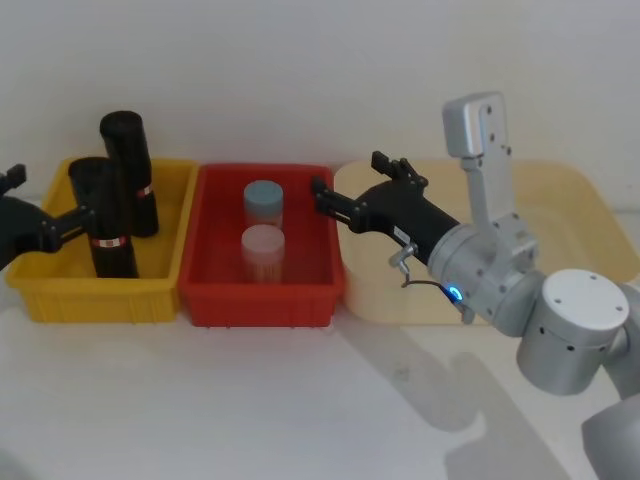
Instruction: Pick up the garbage bag with the one hand and transfer it to the other hand.
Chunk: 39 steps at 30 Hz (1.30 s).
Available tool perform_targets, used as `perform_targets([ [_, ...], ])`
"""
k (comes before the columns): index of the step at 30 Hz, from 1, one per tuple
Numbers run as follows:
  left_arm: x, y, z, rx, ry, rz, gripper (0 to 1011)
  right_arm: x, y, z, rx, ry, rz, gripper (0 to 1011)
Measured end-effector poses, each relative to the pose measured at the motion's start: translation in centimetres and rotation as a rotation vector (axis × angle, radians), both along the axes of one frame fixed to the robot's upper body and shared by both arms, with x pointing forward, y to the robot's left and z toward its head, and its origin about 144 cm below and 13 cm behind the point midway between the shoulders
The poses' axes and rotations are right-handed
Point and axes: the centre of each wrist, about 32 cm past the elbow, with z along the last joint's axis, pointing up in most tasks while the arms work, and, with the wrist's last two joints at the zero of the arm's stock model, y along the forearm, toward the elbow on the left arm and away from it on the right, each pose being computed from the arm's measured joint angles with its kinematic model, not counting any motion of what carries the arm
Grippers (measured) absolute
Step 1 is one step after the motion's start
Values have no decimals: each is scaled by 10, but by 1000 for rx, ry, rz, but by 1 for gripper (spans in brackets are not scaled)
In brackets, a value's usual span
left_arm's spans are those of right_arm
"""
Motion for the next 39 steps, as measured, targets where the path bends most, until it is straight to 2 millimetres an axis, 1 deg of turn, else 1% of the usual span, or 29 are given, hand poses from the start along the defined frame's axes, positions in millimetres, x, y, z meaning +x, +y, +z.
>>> perform_targets([
  [5, 14, -1, -5, -21, 12, -17, 1000, 7, 5, 3, -20, 12, 4, 1001],
  [15, 34, -4, -15, -46, 36, -27, 1000, 14, 11, 5, -44, 34, 20, 1001],
  [28, 56, -11, -26, -77, 61, -43, 1000, 19, 13, 5, -59, 47, 29, 1001],
  [39, 68, -17, -28, -105, 70, -62, 1000, 21, 16, 6, -65, 54, 49, 1001],
])
